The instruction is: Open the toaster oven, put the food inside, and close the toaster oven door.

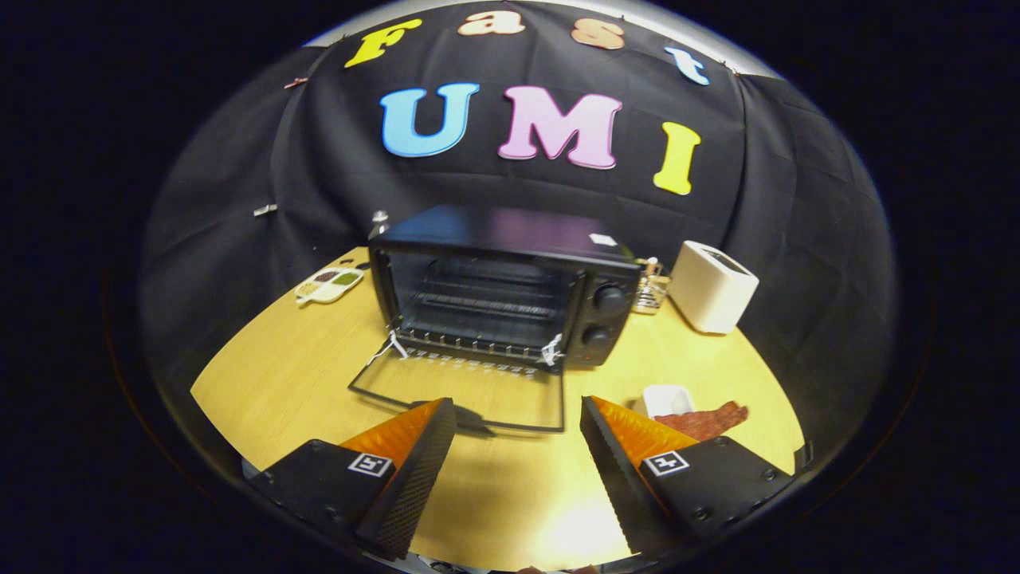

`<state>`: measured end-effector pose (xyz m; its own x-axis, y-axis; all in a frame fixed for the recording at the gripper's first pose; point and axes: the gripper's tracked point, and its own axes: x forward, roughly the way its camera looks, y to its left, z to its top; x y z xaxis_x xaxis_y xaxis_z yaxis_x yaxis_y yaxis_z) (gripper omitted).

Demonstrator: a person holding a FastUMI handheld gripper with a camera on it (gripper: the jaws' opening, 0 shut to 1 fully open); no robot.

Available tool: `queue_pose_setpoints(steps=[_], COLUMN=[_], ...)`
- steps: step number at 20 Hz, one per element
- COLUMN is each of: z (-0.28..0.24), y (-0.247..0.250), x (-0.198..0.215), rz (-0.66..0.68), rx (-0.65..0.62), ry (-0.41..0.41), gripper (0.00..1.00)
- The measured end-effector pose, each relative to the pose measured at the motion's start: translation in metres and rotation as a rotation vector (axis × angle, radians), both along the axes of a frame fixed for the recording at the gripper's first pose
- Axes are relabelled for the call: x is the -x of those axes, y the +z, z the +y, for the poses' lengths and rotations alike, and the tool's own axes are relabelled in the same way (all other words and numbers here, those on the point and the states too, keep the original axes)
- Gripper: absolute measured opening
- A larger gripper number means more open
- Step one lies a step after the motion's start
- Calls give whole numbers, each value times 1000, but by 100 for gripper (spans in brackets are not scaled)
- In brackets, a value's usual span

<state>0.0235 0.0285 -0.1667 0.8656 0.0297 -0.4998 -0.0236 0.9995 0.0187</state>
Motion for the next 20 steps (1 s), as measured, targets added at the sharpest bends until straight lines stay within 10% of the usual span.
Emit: queue_pose_setpoints(steps=[10, 20], z=[-183, -212], y=[-16, -115], x=[-11, -23], rz=[23, 324], rx=[-7, -338], ry=[-74, 16], gripper=[98, 97])
